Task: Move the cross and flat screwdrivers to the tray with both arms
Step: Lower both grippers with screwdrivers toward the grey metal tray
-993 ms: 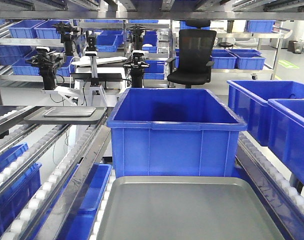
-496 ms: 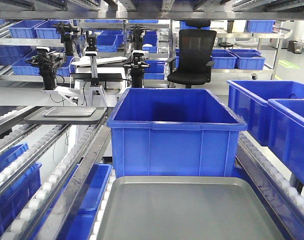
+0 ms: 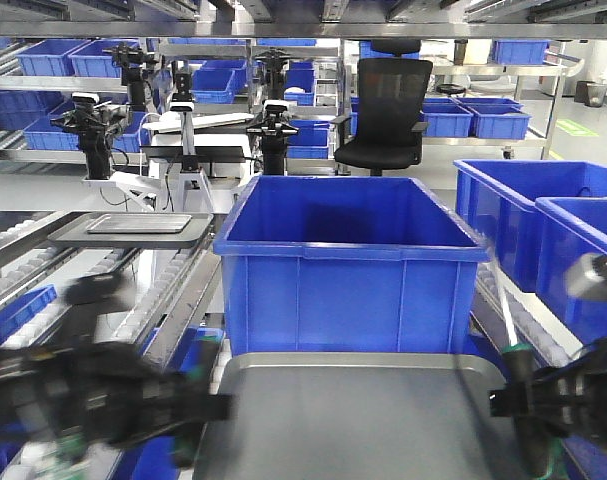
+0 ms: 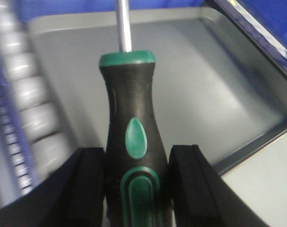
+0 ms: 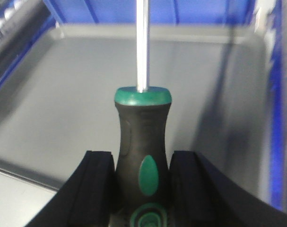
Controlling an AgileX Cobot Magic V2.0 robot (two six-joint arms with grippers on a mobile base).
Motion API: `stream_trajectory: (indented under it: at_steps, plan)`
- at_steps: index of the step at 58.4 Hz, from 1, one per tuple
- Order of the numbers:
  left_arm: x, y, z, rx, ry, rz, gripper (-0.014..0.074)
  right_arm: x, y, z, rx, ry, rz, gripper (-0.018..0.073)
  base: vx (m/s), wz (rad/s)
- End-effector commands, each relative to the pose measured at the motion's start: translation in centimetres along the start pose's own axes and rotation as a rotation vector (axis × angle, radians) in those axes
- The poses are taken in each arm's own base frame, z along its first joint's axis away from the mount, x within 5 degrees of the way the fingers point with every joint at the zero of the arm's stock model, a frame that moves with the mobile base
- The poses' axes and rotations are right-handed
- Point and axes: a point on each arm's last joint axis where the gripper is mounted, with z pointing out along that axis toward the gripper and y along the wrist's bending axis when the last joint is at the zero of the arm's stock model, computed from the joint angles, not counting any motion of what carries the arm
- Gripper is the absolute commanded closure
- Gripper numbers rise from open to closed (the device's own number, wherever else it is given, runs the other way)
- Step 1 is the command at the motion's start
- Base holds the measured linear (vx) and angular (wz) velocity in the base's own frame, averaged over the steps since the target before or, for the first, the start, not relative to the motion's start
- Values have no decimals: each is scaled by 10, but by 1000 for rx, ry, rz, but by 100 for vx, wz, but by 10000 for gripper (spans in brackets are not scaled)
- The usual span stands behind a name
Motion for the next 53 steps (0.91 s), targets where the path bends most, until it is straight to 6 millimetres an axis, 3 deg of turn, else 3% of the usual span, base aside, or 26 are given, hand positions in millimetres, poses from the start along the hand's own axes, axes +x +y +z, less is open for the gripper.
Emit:
stream_trajectory:
  at_steps: [1, 17, 27, 53]
  plan:
    - [-29, -23, 10, 59, -93, -13, 594, -15, 0, 3, -17, -82, 15, 567, 0, 0]
    - [-50, -20, 64, 66, -50, -144, 594, -15, -16, 48, -4, 0, 77, 567, 0, 0]
    - [-46, -17, 84, 63, -4, -186, 594, -21, -21, 67, -12, 55, 77, 567, 0, 0]
    - [-41, -20, 87, 77, 43, -185, 570, -23, -21, 70, -22, 71, 76, 557, 0, 0]
